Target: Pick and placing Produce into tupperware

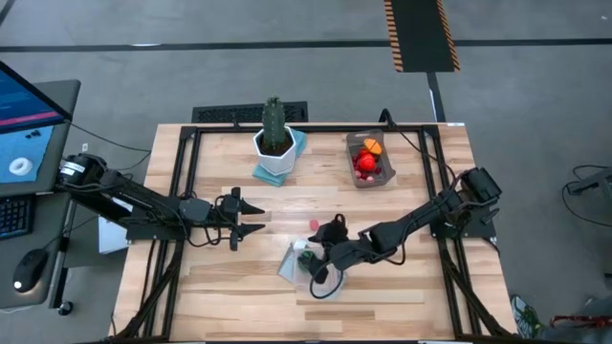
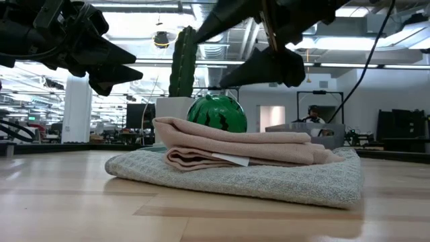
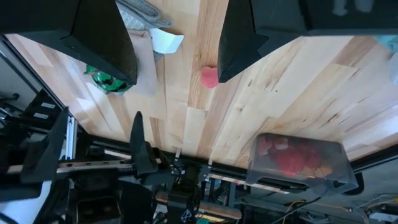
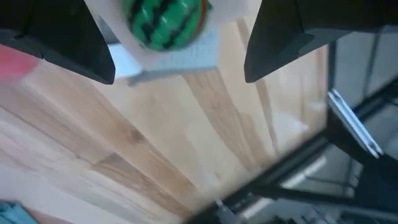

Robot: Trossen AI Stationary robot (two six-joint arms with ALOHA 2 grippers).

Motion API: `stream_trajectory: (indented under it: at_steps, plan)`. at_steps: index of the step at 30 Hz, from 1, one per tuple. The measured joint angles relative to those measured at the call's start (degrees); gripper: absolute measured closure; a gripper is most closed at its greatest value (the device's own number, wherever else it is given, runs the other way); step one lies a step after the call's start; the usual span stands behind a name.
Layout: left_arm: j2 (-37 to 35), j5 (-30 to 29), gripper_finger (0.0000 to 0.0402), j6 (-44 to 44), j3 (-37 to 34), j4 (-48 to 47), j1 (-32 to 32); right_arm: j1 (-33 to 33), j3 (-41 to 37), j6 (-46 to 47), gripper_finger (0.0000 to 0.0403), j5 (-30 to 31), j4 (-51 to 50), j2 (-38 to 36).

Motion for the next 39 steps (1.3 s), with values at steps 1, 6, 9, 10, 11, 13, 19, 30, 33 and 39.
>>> stream_trajectory:
  at_steps: [1, 6, 9, 10, 11, 13, 19, 30, 33, 39]
  plan:
    - [-0.01, 0.00, 0.0189, 0.00, 0.00, -0.02, 0.00, 0.21, 0.00, -0.47, 0.0023, 0.04, -0.92, 0.00]
    - [-0.01, 0.00, 0.0189, 0.00, 0.00, 0.00, 0.00, 1.38, 0.00, -3.25, 0.0023, 1.10, -4.21, 0.02]
    - [0.00, 0.00, 0.0189, 0.01, 0.00, -0.01, 0.00, 2.13, 0.00, -4.37, 0.0023, 2.73, -4.18, 0.02]
    - [-0.01, 0.00, 0.0189, 0.02, 0.00, -0.02, 0.00, 2.36, 0.00, -4.66, 0.0023, 2.80, -4.21, 0.02]
    - [0.01, 0.00, 0.0189, 0.02, 0.00, -0.01, 0.00, 2.54, 0.00, -4.72, 0.0023, 2.98, -4.21, 0.02]
    - [-0.01, 0.00, 0.0189, 0.02, 0.00, 0.00, 0.00, 2.78, 0.00, -4.57, 0.0023, 3.61, -4.12, 0.04]
    - [-0.01, -0.13, 0.0189, 0.04, 0.00, -0.06, 0.00, 3.29, 1.24, -4.86, 0.0023, 4.72, -1.44, 5.40]
    - [0.04, -0.17, 0.0189, 0.02, 0.00, -0.55, 0.00, 3.16, 9.74, -6.85, 0.0024, 5.28, -9.02, 14.21]
    - [0.04, -0.17, 0.0189, 0.00, 0.00, -0.70, 0.00, 3.16, 10.89, -5.53, 0.0024, 4.57, -9.59, 16.00]
    - [0.04, -0.20, 0.0189, -0.01, 0.00, -0.54, 0.00, 3.16, 12.14, -4.74, 0.0024, 4.28, -9.98, 17.04]
